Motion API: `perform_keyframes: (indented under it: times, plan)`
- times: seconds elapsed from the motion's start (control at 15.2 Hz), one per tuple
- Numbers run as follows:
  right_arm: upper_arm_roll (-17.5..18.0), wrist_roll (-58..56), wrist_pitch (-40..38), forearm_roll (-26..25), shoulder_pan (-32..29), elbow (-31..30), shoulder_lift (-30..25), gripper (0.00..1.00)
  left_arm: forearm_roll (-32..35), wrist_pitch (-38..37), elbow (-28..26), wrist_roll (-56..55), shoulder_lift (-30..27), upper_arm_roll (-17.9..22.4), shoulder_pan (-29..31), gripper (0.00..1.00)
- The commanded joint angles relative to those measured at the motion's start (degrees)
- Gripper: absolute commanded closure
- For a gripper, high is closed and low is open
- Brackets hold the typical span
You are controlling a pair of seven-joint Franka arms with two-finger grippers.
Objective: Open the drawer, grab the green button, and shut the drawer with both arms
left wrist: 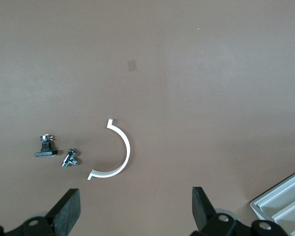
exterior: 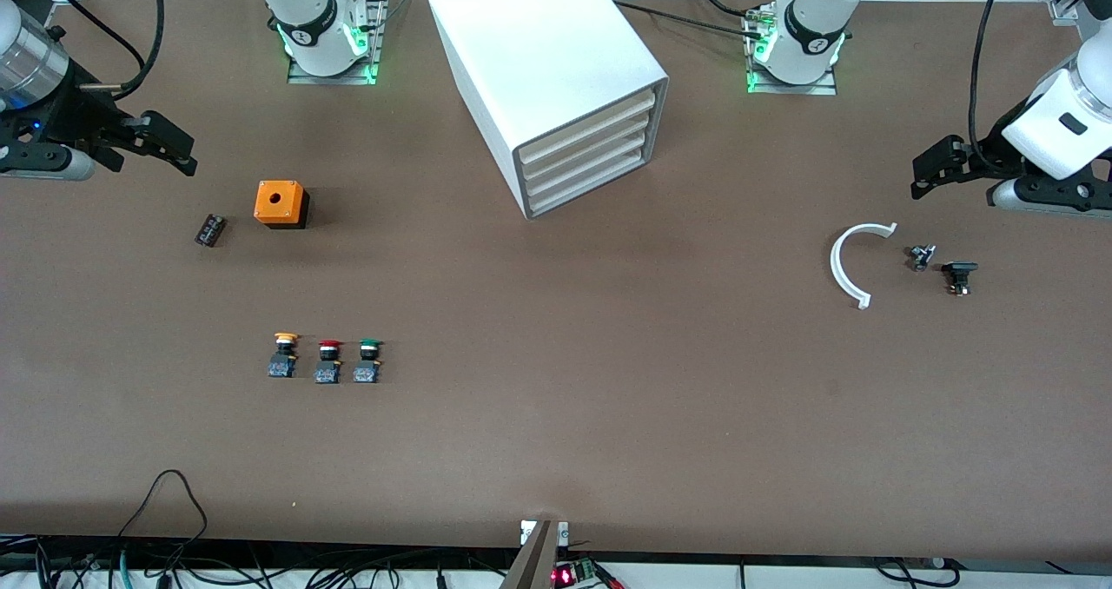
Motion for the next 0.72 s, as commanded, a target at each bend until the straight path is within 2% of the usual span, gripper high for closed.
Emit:
perform_keyframes:
  times: [0.0,0.39,0.66]
  plan:
    - [0.03,1.04,1.53,0.81,-0.21,-3.61,-3.16,0.0,0.34,-0.54,0.32,1.99,-0.28,1.19,-0.8,0.0]
    - [-0.67,0.69,-0.3,0.37,-0.21,2.79,1.05,0.0,0.34,-3.0,1.37,1.64,-0.11,1.01,-0.28,0.0]
    - [-0.5,-0.36,-2.15,-0.25,0.06,4.91,1.59,0.0,0.34,-3.0,1.46,1.55,0.07,0.84,-0.19,0.0]
